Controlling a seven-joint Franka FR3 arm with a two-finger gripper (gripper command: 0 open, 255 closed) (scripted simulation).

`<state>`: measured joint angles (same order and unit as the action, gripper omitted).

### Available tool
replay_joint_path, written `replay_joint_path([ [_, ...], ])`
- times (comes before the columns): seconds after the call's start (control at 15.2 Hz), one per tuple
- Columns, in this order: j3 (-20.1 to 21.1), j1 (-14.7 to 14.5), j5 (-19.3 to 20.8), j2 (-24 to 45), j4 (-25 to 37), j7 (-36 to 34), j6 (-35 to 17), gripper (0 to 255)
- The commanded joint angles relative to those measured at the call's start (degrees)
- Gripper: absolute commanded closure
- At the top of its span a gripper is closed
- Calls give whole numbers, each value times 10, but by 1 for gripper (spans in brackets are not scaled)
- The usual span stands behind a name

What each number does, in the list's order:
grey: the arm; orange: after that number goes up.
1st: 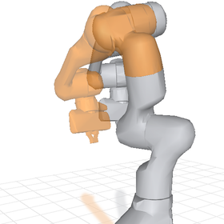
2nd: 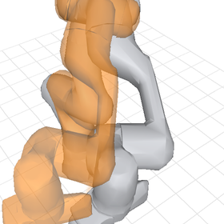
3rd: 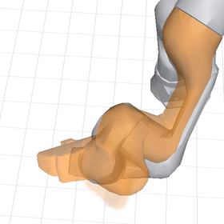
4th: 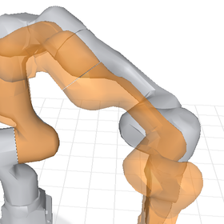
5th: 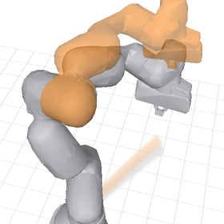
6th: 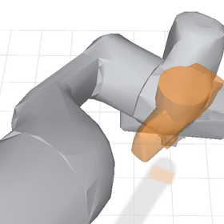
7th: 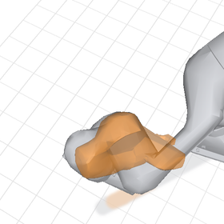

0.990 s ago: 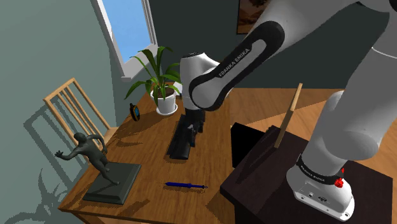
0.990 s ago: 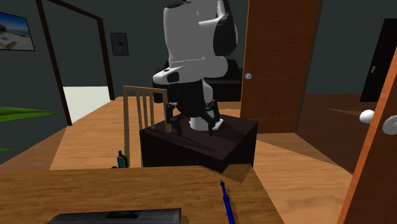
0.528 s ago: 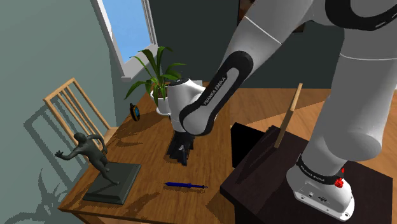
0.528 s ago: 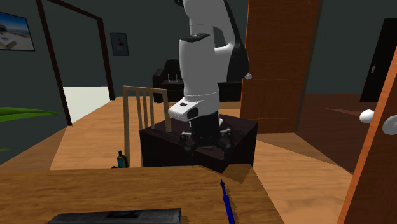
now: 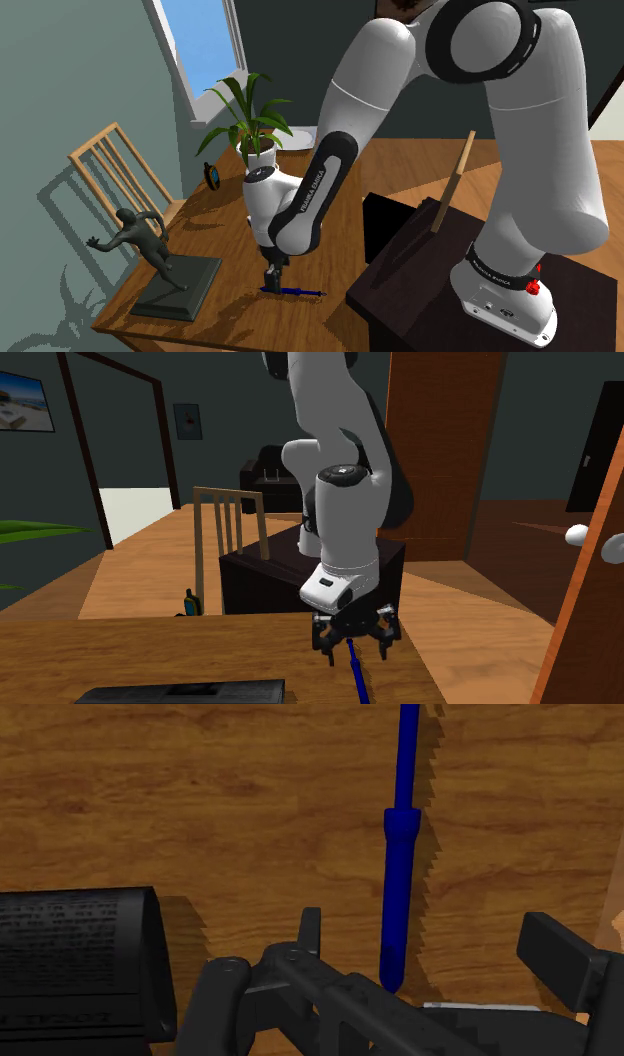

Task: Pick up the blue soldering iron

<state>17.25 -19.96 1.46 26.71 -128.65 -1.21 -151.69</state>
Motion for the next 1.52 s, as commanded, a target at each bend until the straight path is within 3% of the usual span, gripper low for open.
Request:
replay_joint_path([
  [0.0,-7,-13,12,31,16,-6,-13,0],
  [0.53,-23,-26,25,82,31,-11,-49,0],
  [0.59,-23,-26,25,82,31,-11,-49,255],
  [1.12,-22,-25,24,76,20,-11,-54,255],
  [1.45,-13,-18,17,51,21,-8,-28,255],
])
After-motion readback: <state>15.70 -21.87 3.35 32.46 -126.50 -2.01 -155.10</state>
